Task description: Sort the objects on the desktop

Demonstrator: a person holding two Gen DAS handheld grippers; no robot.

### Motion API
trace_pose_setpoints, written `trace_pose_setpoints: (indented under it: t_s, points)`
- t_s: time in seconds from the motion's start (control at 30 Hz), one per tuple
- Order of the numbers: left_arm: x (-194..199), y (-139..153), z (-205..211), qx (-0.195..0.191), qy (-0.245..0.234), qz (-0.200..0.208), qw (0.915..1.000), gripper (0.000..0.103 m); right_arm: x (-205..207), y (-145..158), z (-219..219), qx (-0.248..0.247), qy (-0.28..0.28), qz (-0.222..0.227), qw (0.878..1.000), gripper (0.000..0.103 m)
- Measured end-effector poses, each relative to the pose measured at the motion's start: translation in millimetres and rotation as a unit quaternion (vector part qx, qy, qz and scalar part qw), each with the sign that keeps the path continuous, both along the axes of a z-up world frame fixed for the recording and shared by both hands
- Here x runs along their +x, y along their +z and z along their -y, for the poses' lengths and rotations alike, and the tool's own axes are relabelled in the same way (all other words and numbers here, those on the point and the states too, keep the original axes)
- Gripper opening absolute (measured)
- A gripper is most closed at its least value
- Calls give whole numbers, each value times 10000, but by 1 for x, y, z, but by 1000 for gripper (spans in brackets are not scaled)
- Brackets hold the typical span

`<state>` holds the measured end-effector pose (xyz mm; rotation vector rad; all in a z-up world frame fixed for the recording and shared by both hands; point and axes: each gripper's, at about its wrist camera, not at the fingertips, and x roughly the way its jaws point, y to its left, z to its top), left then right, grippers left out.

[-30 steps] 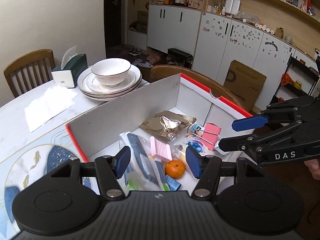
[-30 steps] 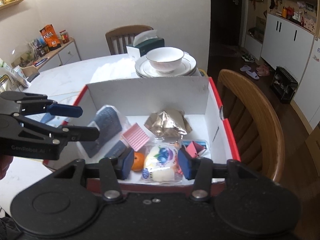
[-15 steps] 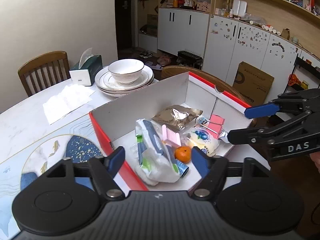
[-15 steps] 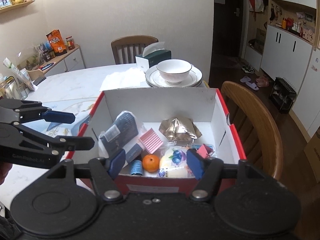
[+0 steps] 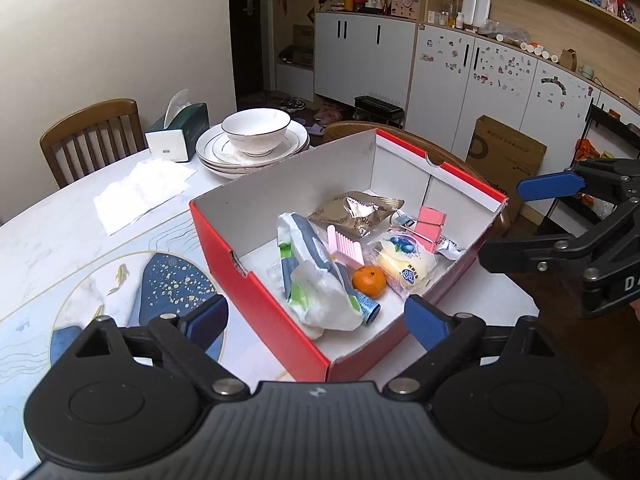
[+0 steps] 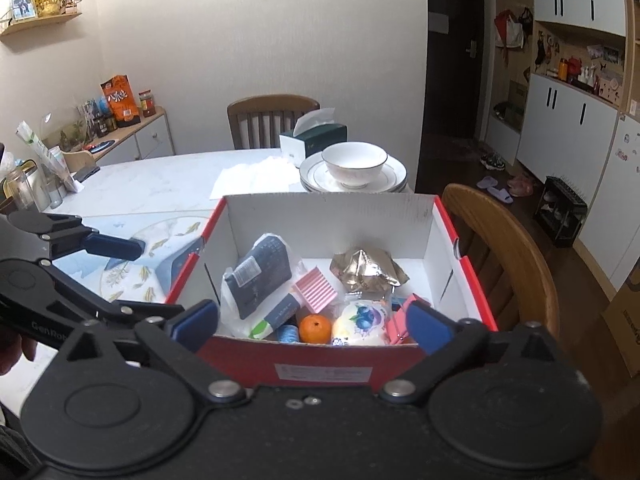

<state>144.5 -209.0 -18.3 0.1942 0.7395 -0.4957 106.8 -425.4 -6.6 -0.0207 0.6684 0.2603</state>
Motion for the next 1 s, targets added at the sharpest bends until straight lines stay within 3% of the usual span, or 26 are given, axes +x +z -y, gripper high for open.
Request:
trace_pose_setpoints:
  t_s: [1.0]
  points:
    - [-11,-3,-12,-124,177,-114,9997,95,-14,-6,-4,30,-77,-37,10000,103]
